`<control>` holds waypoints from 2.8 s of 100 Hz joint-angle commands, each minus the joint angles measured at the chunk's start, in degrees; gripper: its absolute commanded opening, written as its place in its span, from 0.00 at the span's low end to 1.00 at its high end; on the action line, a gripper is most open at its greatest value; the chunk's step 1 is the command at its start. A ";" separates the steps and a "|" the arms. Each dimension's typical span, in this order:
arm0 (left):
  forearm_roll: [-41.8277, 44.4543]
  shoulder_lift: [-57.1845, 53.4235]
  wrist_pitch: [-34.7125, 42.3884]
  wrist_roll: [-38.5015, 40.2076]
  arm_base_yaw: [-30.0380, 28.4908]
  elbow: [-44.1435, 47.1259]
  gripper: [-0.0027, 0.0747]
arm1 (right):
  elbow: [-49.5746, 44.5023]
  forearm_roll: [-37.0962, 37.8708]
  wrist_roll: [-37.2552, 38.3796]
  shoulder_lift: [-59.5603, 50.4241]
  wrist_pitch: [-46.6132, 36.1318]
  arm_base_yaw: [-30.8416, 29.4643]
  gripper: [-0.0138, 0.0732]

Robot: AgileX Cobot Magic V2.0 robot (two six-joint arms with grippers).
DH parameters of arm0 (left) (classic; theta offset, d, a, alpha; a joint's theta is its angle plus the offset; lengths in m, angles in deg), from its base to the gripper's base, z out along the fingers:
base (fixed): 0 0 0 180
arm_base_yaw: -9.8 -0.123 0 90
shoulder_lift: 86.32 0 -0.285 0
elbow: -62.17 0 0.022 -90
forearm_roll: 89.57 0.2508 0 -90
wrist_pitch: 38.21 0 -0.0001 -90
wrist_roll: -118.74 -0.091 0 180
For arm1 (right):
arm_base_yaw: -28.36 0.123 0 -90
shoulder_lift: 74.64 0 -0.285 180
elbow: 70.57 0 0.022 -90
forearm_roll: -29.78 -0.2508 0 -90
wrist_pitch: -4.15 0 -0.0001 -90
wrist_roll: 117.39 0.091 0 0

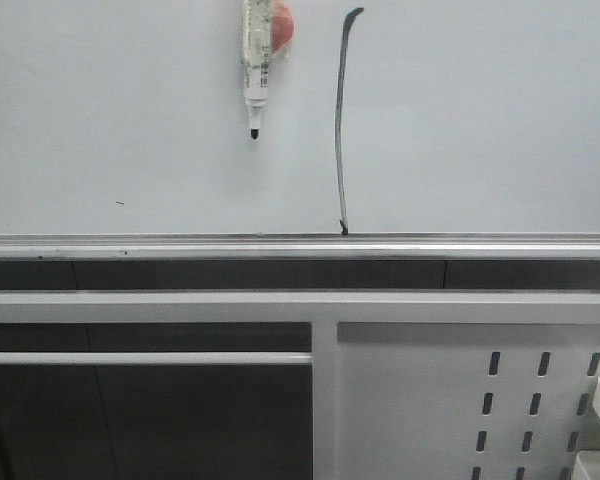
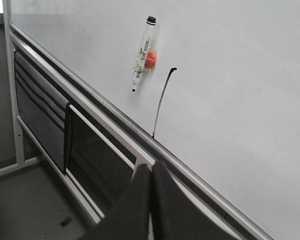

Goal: Write number 1 on whiteboard

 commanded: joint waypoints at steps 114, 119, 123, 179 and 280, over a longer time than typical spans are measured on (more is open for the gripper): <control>47.29 -26.71 -29.96 35.18 -46.41 19.89 0.01 | 0.97 0.28 0.08 1.10 -4.60 -0.35 0.10; 46.03 -26.71 -32.00 35.18 -46.41 19.89 0.01 | 0.97 0.28 0.08 1.10 -4.60 -0.35 0.10; 45.63 -26.71 -33.93 35.18 -46.41 19.89 0.01 | 0.97 0.28 0.08 1.10 -4.60 -0.35 0.10; 45.90 -26.71 -39.09 35.18 -46.41 19.89 0.01 | 0.97 0.28 0.08 1.10 -4.60 -0.35 0.10; 45.80 -26.71 -39.09 35.18 -46.41 19.89 0.01 | -36.82 7.34 21.03 1.32 -41.44 -36.10 0.10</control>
